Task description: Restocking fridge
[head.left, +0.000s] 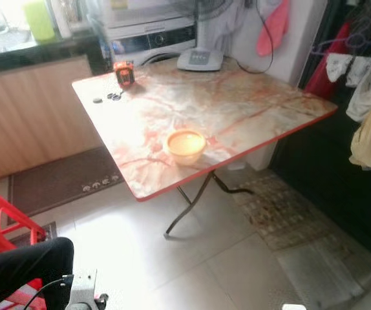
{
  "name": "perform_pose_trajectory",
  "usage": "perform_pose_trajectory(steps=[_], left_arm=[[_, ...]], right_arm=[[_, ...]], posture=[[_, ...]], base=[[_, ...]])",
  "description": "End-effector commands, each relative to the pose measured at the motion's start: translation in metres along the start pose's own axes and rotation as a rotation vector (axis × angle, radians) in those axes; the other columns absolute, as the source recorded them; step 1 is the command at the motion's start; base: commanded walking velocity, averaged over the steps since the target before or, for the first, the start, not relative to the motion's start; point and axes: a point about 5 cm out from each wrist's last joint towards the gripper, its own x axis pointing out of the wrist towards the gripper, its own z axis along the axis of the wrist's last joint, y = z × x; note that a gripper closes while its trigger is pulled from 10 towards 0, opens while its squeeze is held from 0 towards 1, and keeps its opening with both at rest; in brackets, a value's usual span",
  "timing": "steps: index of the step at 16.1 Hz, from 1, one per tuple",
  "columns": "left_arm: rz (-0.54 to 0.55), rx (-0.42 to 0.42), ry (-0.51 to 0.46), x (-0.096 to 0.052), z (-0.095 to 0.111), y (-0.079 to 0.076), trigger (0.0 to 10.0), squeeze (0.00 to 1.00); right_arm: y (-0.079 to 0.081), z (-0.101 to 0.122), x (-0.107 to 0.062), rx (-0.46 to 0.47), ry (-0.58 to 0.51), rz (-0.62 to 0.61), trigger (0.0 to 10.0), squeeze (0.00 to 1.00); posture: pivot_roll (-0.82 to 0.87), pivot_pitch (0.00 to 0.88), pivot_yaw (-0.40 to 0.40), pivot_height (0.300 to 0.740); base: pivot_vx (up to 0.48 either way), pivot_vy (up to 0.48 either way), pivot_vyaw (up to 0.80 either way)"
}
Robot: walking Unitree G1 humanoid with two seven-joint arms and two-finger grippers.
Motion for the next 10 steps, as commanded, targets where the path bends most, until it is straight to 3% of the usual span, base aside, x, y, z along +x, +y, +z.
perform_pose_trajectory(steps=[1, 5, 10], left_arm=[[0.012, -0.009, 0.007, 0.000, 0.000, 0.003, 10.0, 0.00], [0.012, -0.008, 0.006, 0.000, 0.001, 0.003, 10.0, 0.00], [0.011, -0.010, 0.001, 0.000, 0.001, 0.004, 10.0, 0.00]], right_arm=[[0.004, 0.004, 0.001, 0.003, -0.008, 0.005, 10.0, 0.00], [0.008, 0.006, 0.001, 0.006, -0.011, 0.010, 10.0, 0.00], [-0.005, 0.007, 0.000, 0.003, -0.012, 0.000, 10.0, 0.00]], posture=[[-0.09, 0.000, -0.030, 0.740], [-0.09, 0.000, -0.028, 0.740], [-0.09, 0.000, -0.027, 0.740]], base=[[0.000, 0.000, 0.00], [0.000, 0.000, 0.00], [0.000, 0.000, 0.00]])
